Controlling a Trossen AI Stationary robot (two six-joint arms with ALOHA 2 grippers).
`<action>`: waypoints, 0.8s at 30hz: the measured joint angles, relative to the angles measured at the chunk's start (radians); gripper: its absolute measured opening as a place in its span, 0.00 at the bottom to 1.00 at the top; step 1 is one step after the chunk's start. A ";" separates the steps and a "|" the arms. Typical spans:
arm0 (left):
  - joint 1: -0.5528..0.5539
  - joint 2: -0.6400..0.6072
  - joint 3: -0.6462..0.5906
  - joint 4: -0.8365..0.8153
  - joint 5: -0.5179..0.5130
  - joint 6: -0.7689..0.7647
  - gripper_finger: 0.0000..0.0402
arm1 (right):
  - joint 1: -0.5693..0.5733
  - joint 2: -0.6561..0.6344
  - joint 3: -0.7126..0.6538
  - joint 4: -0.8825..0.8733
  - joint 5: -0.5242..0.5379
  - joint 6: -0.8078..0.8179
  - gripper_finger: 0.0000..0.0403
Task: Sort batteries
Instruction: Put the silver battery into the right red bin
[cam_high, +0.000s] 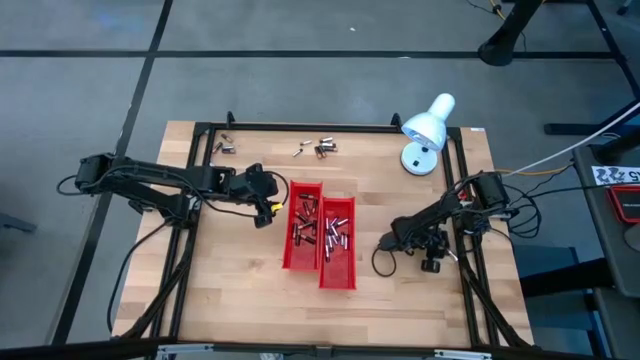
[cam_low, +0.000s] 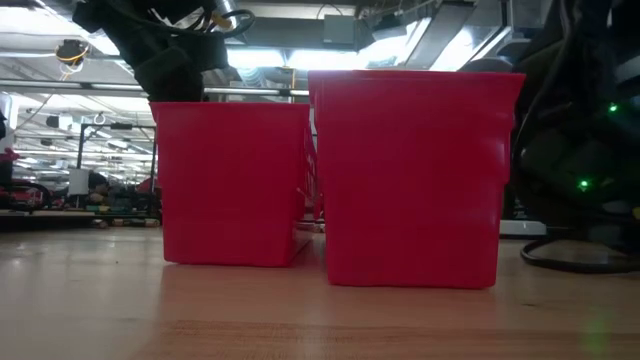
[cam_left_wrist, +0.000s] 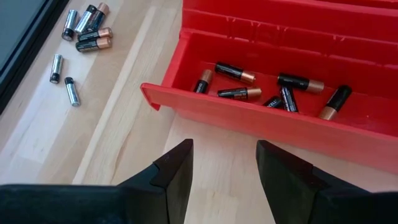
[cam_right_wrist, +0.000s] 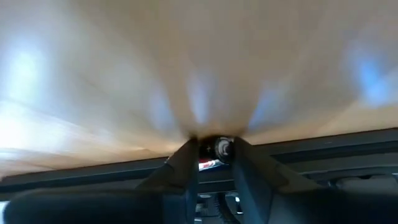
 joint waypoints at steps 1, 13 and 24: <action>0.000 0.000 0.000 -0.002 0.000 -0.002 0.41 | 0.000 0.000 0.007 0.000 -0.003 0.013 0.21; 0.000 0.000 0.000 -0.026 0.000 -0.006 0.41 | -0.001 -0.002 0.013 -0.003 -0.027 0.075 0.41; 0.000 0.000 0.000 -0.030 0.000 0.001 0.41 | -0.001 -0.007 -0.028 0.055 -0.165 0.118 0.48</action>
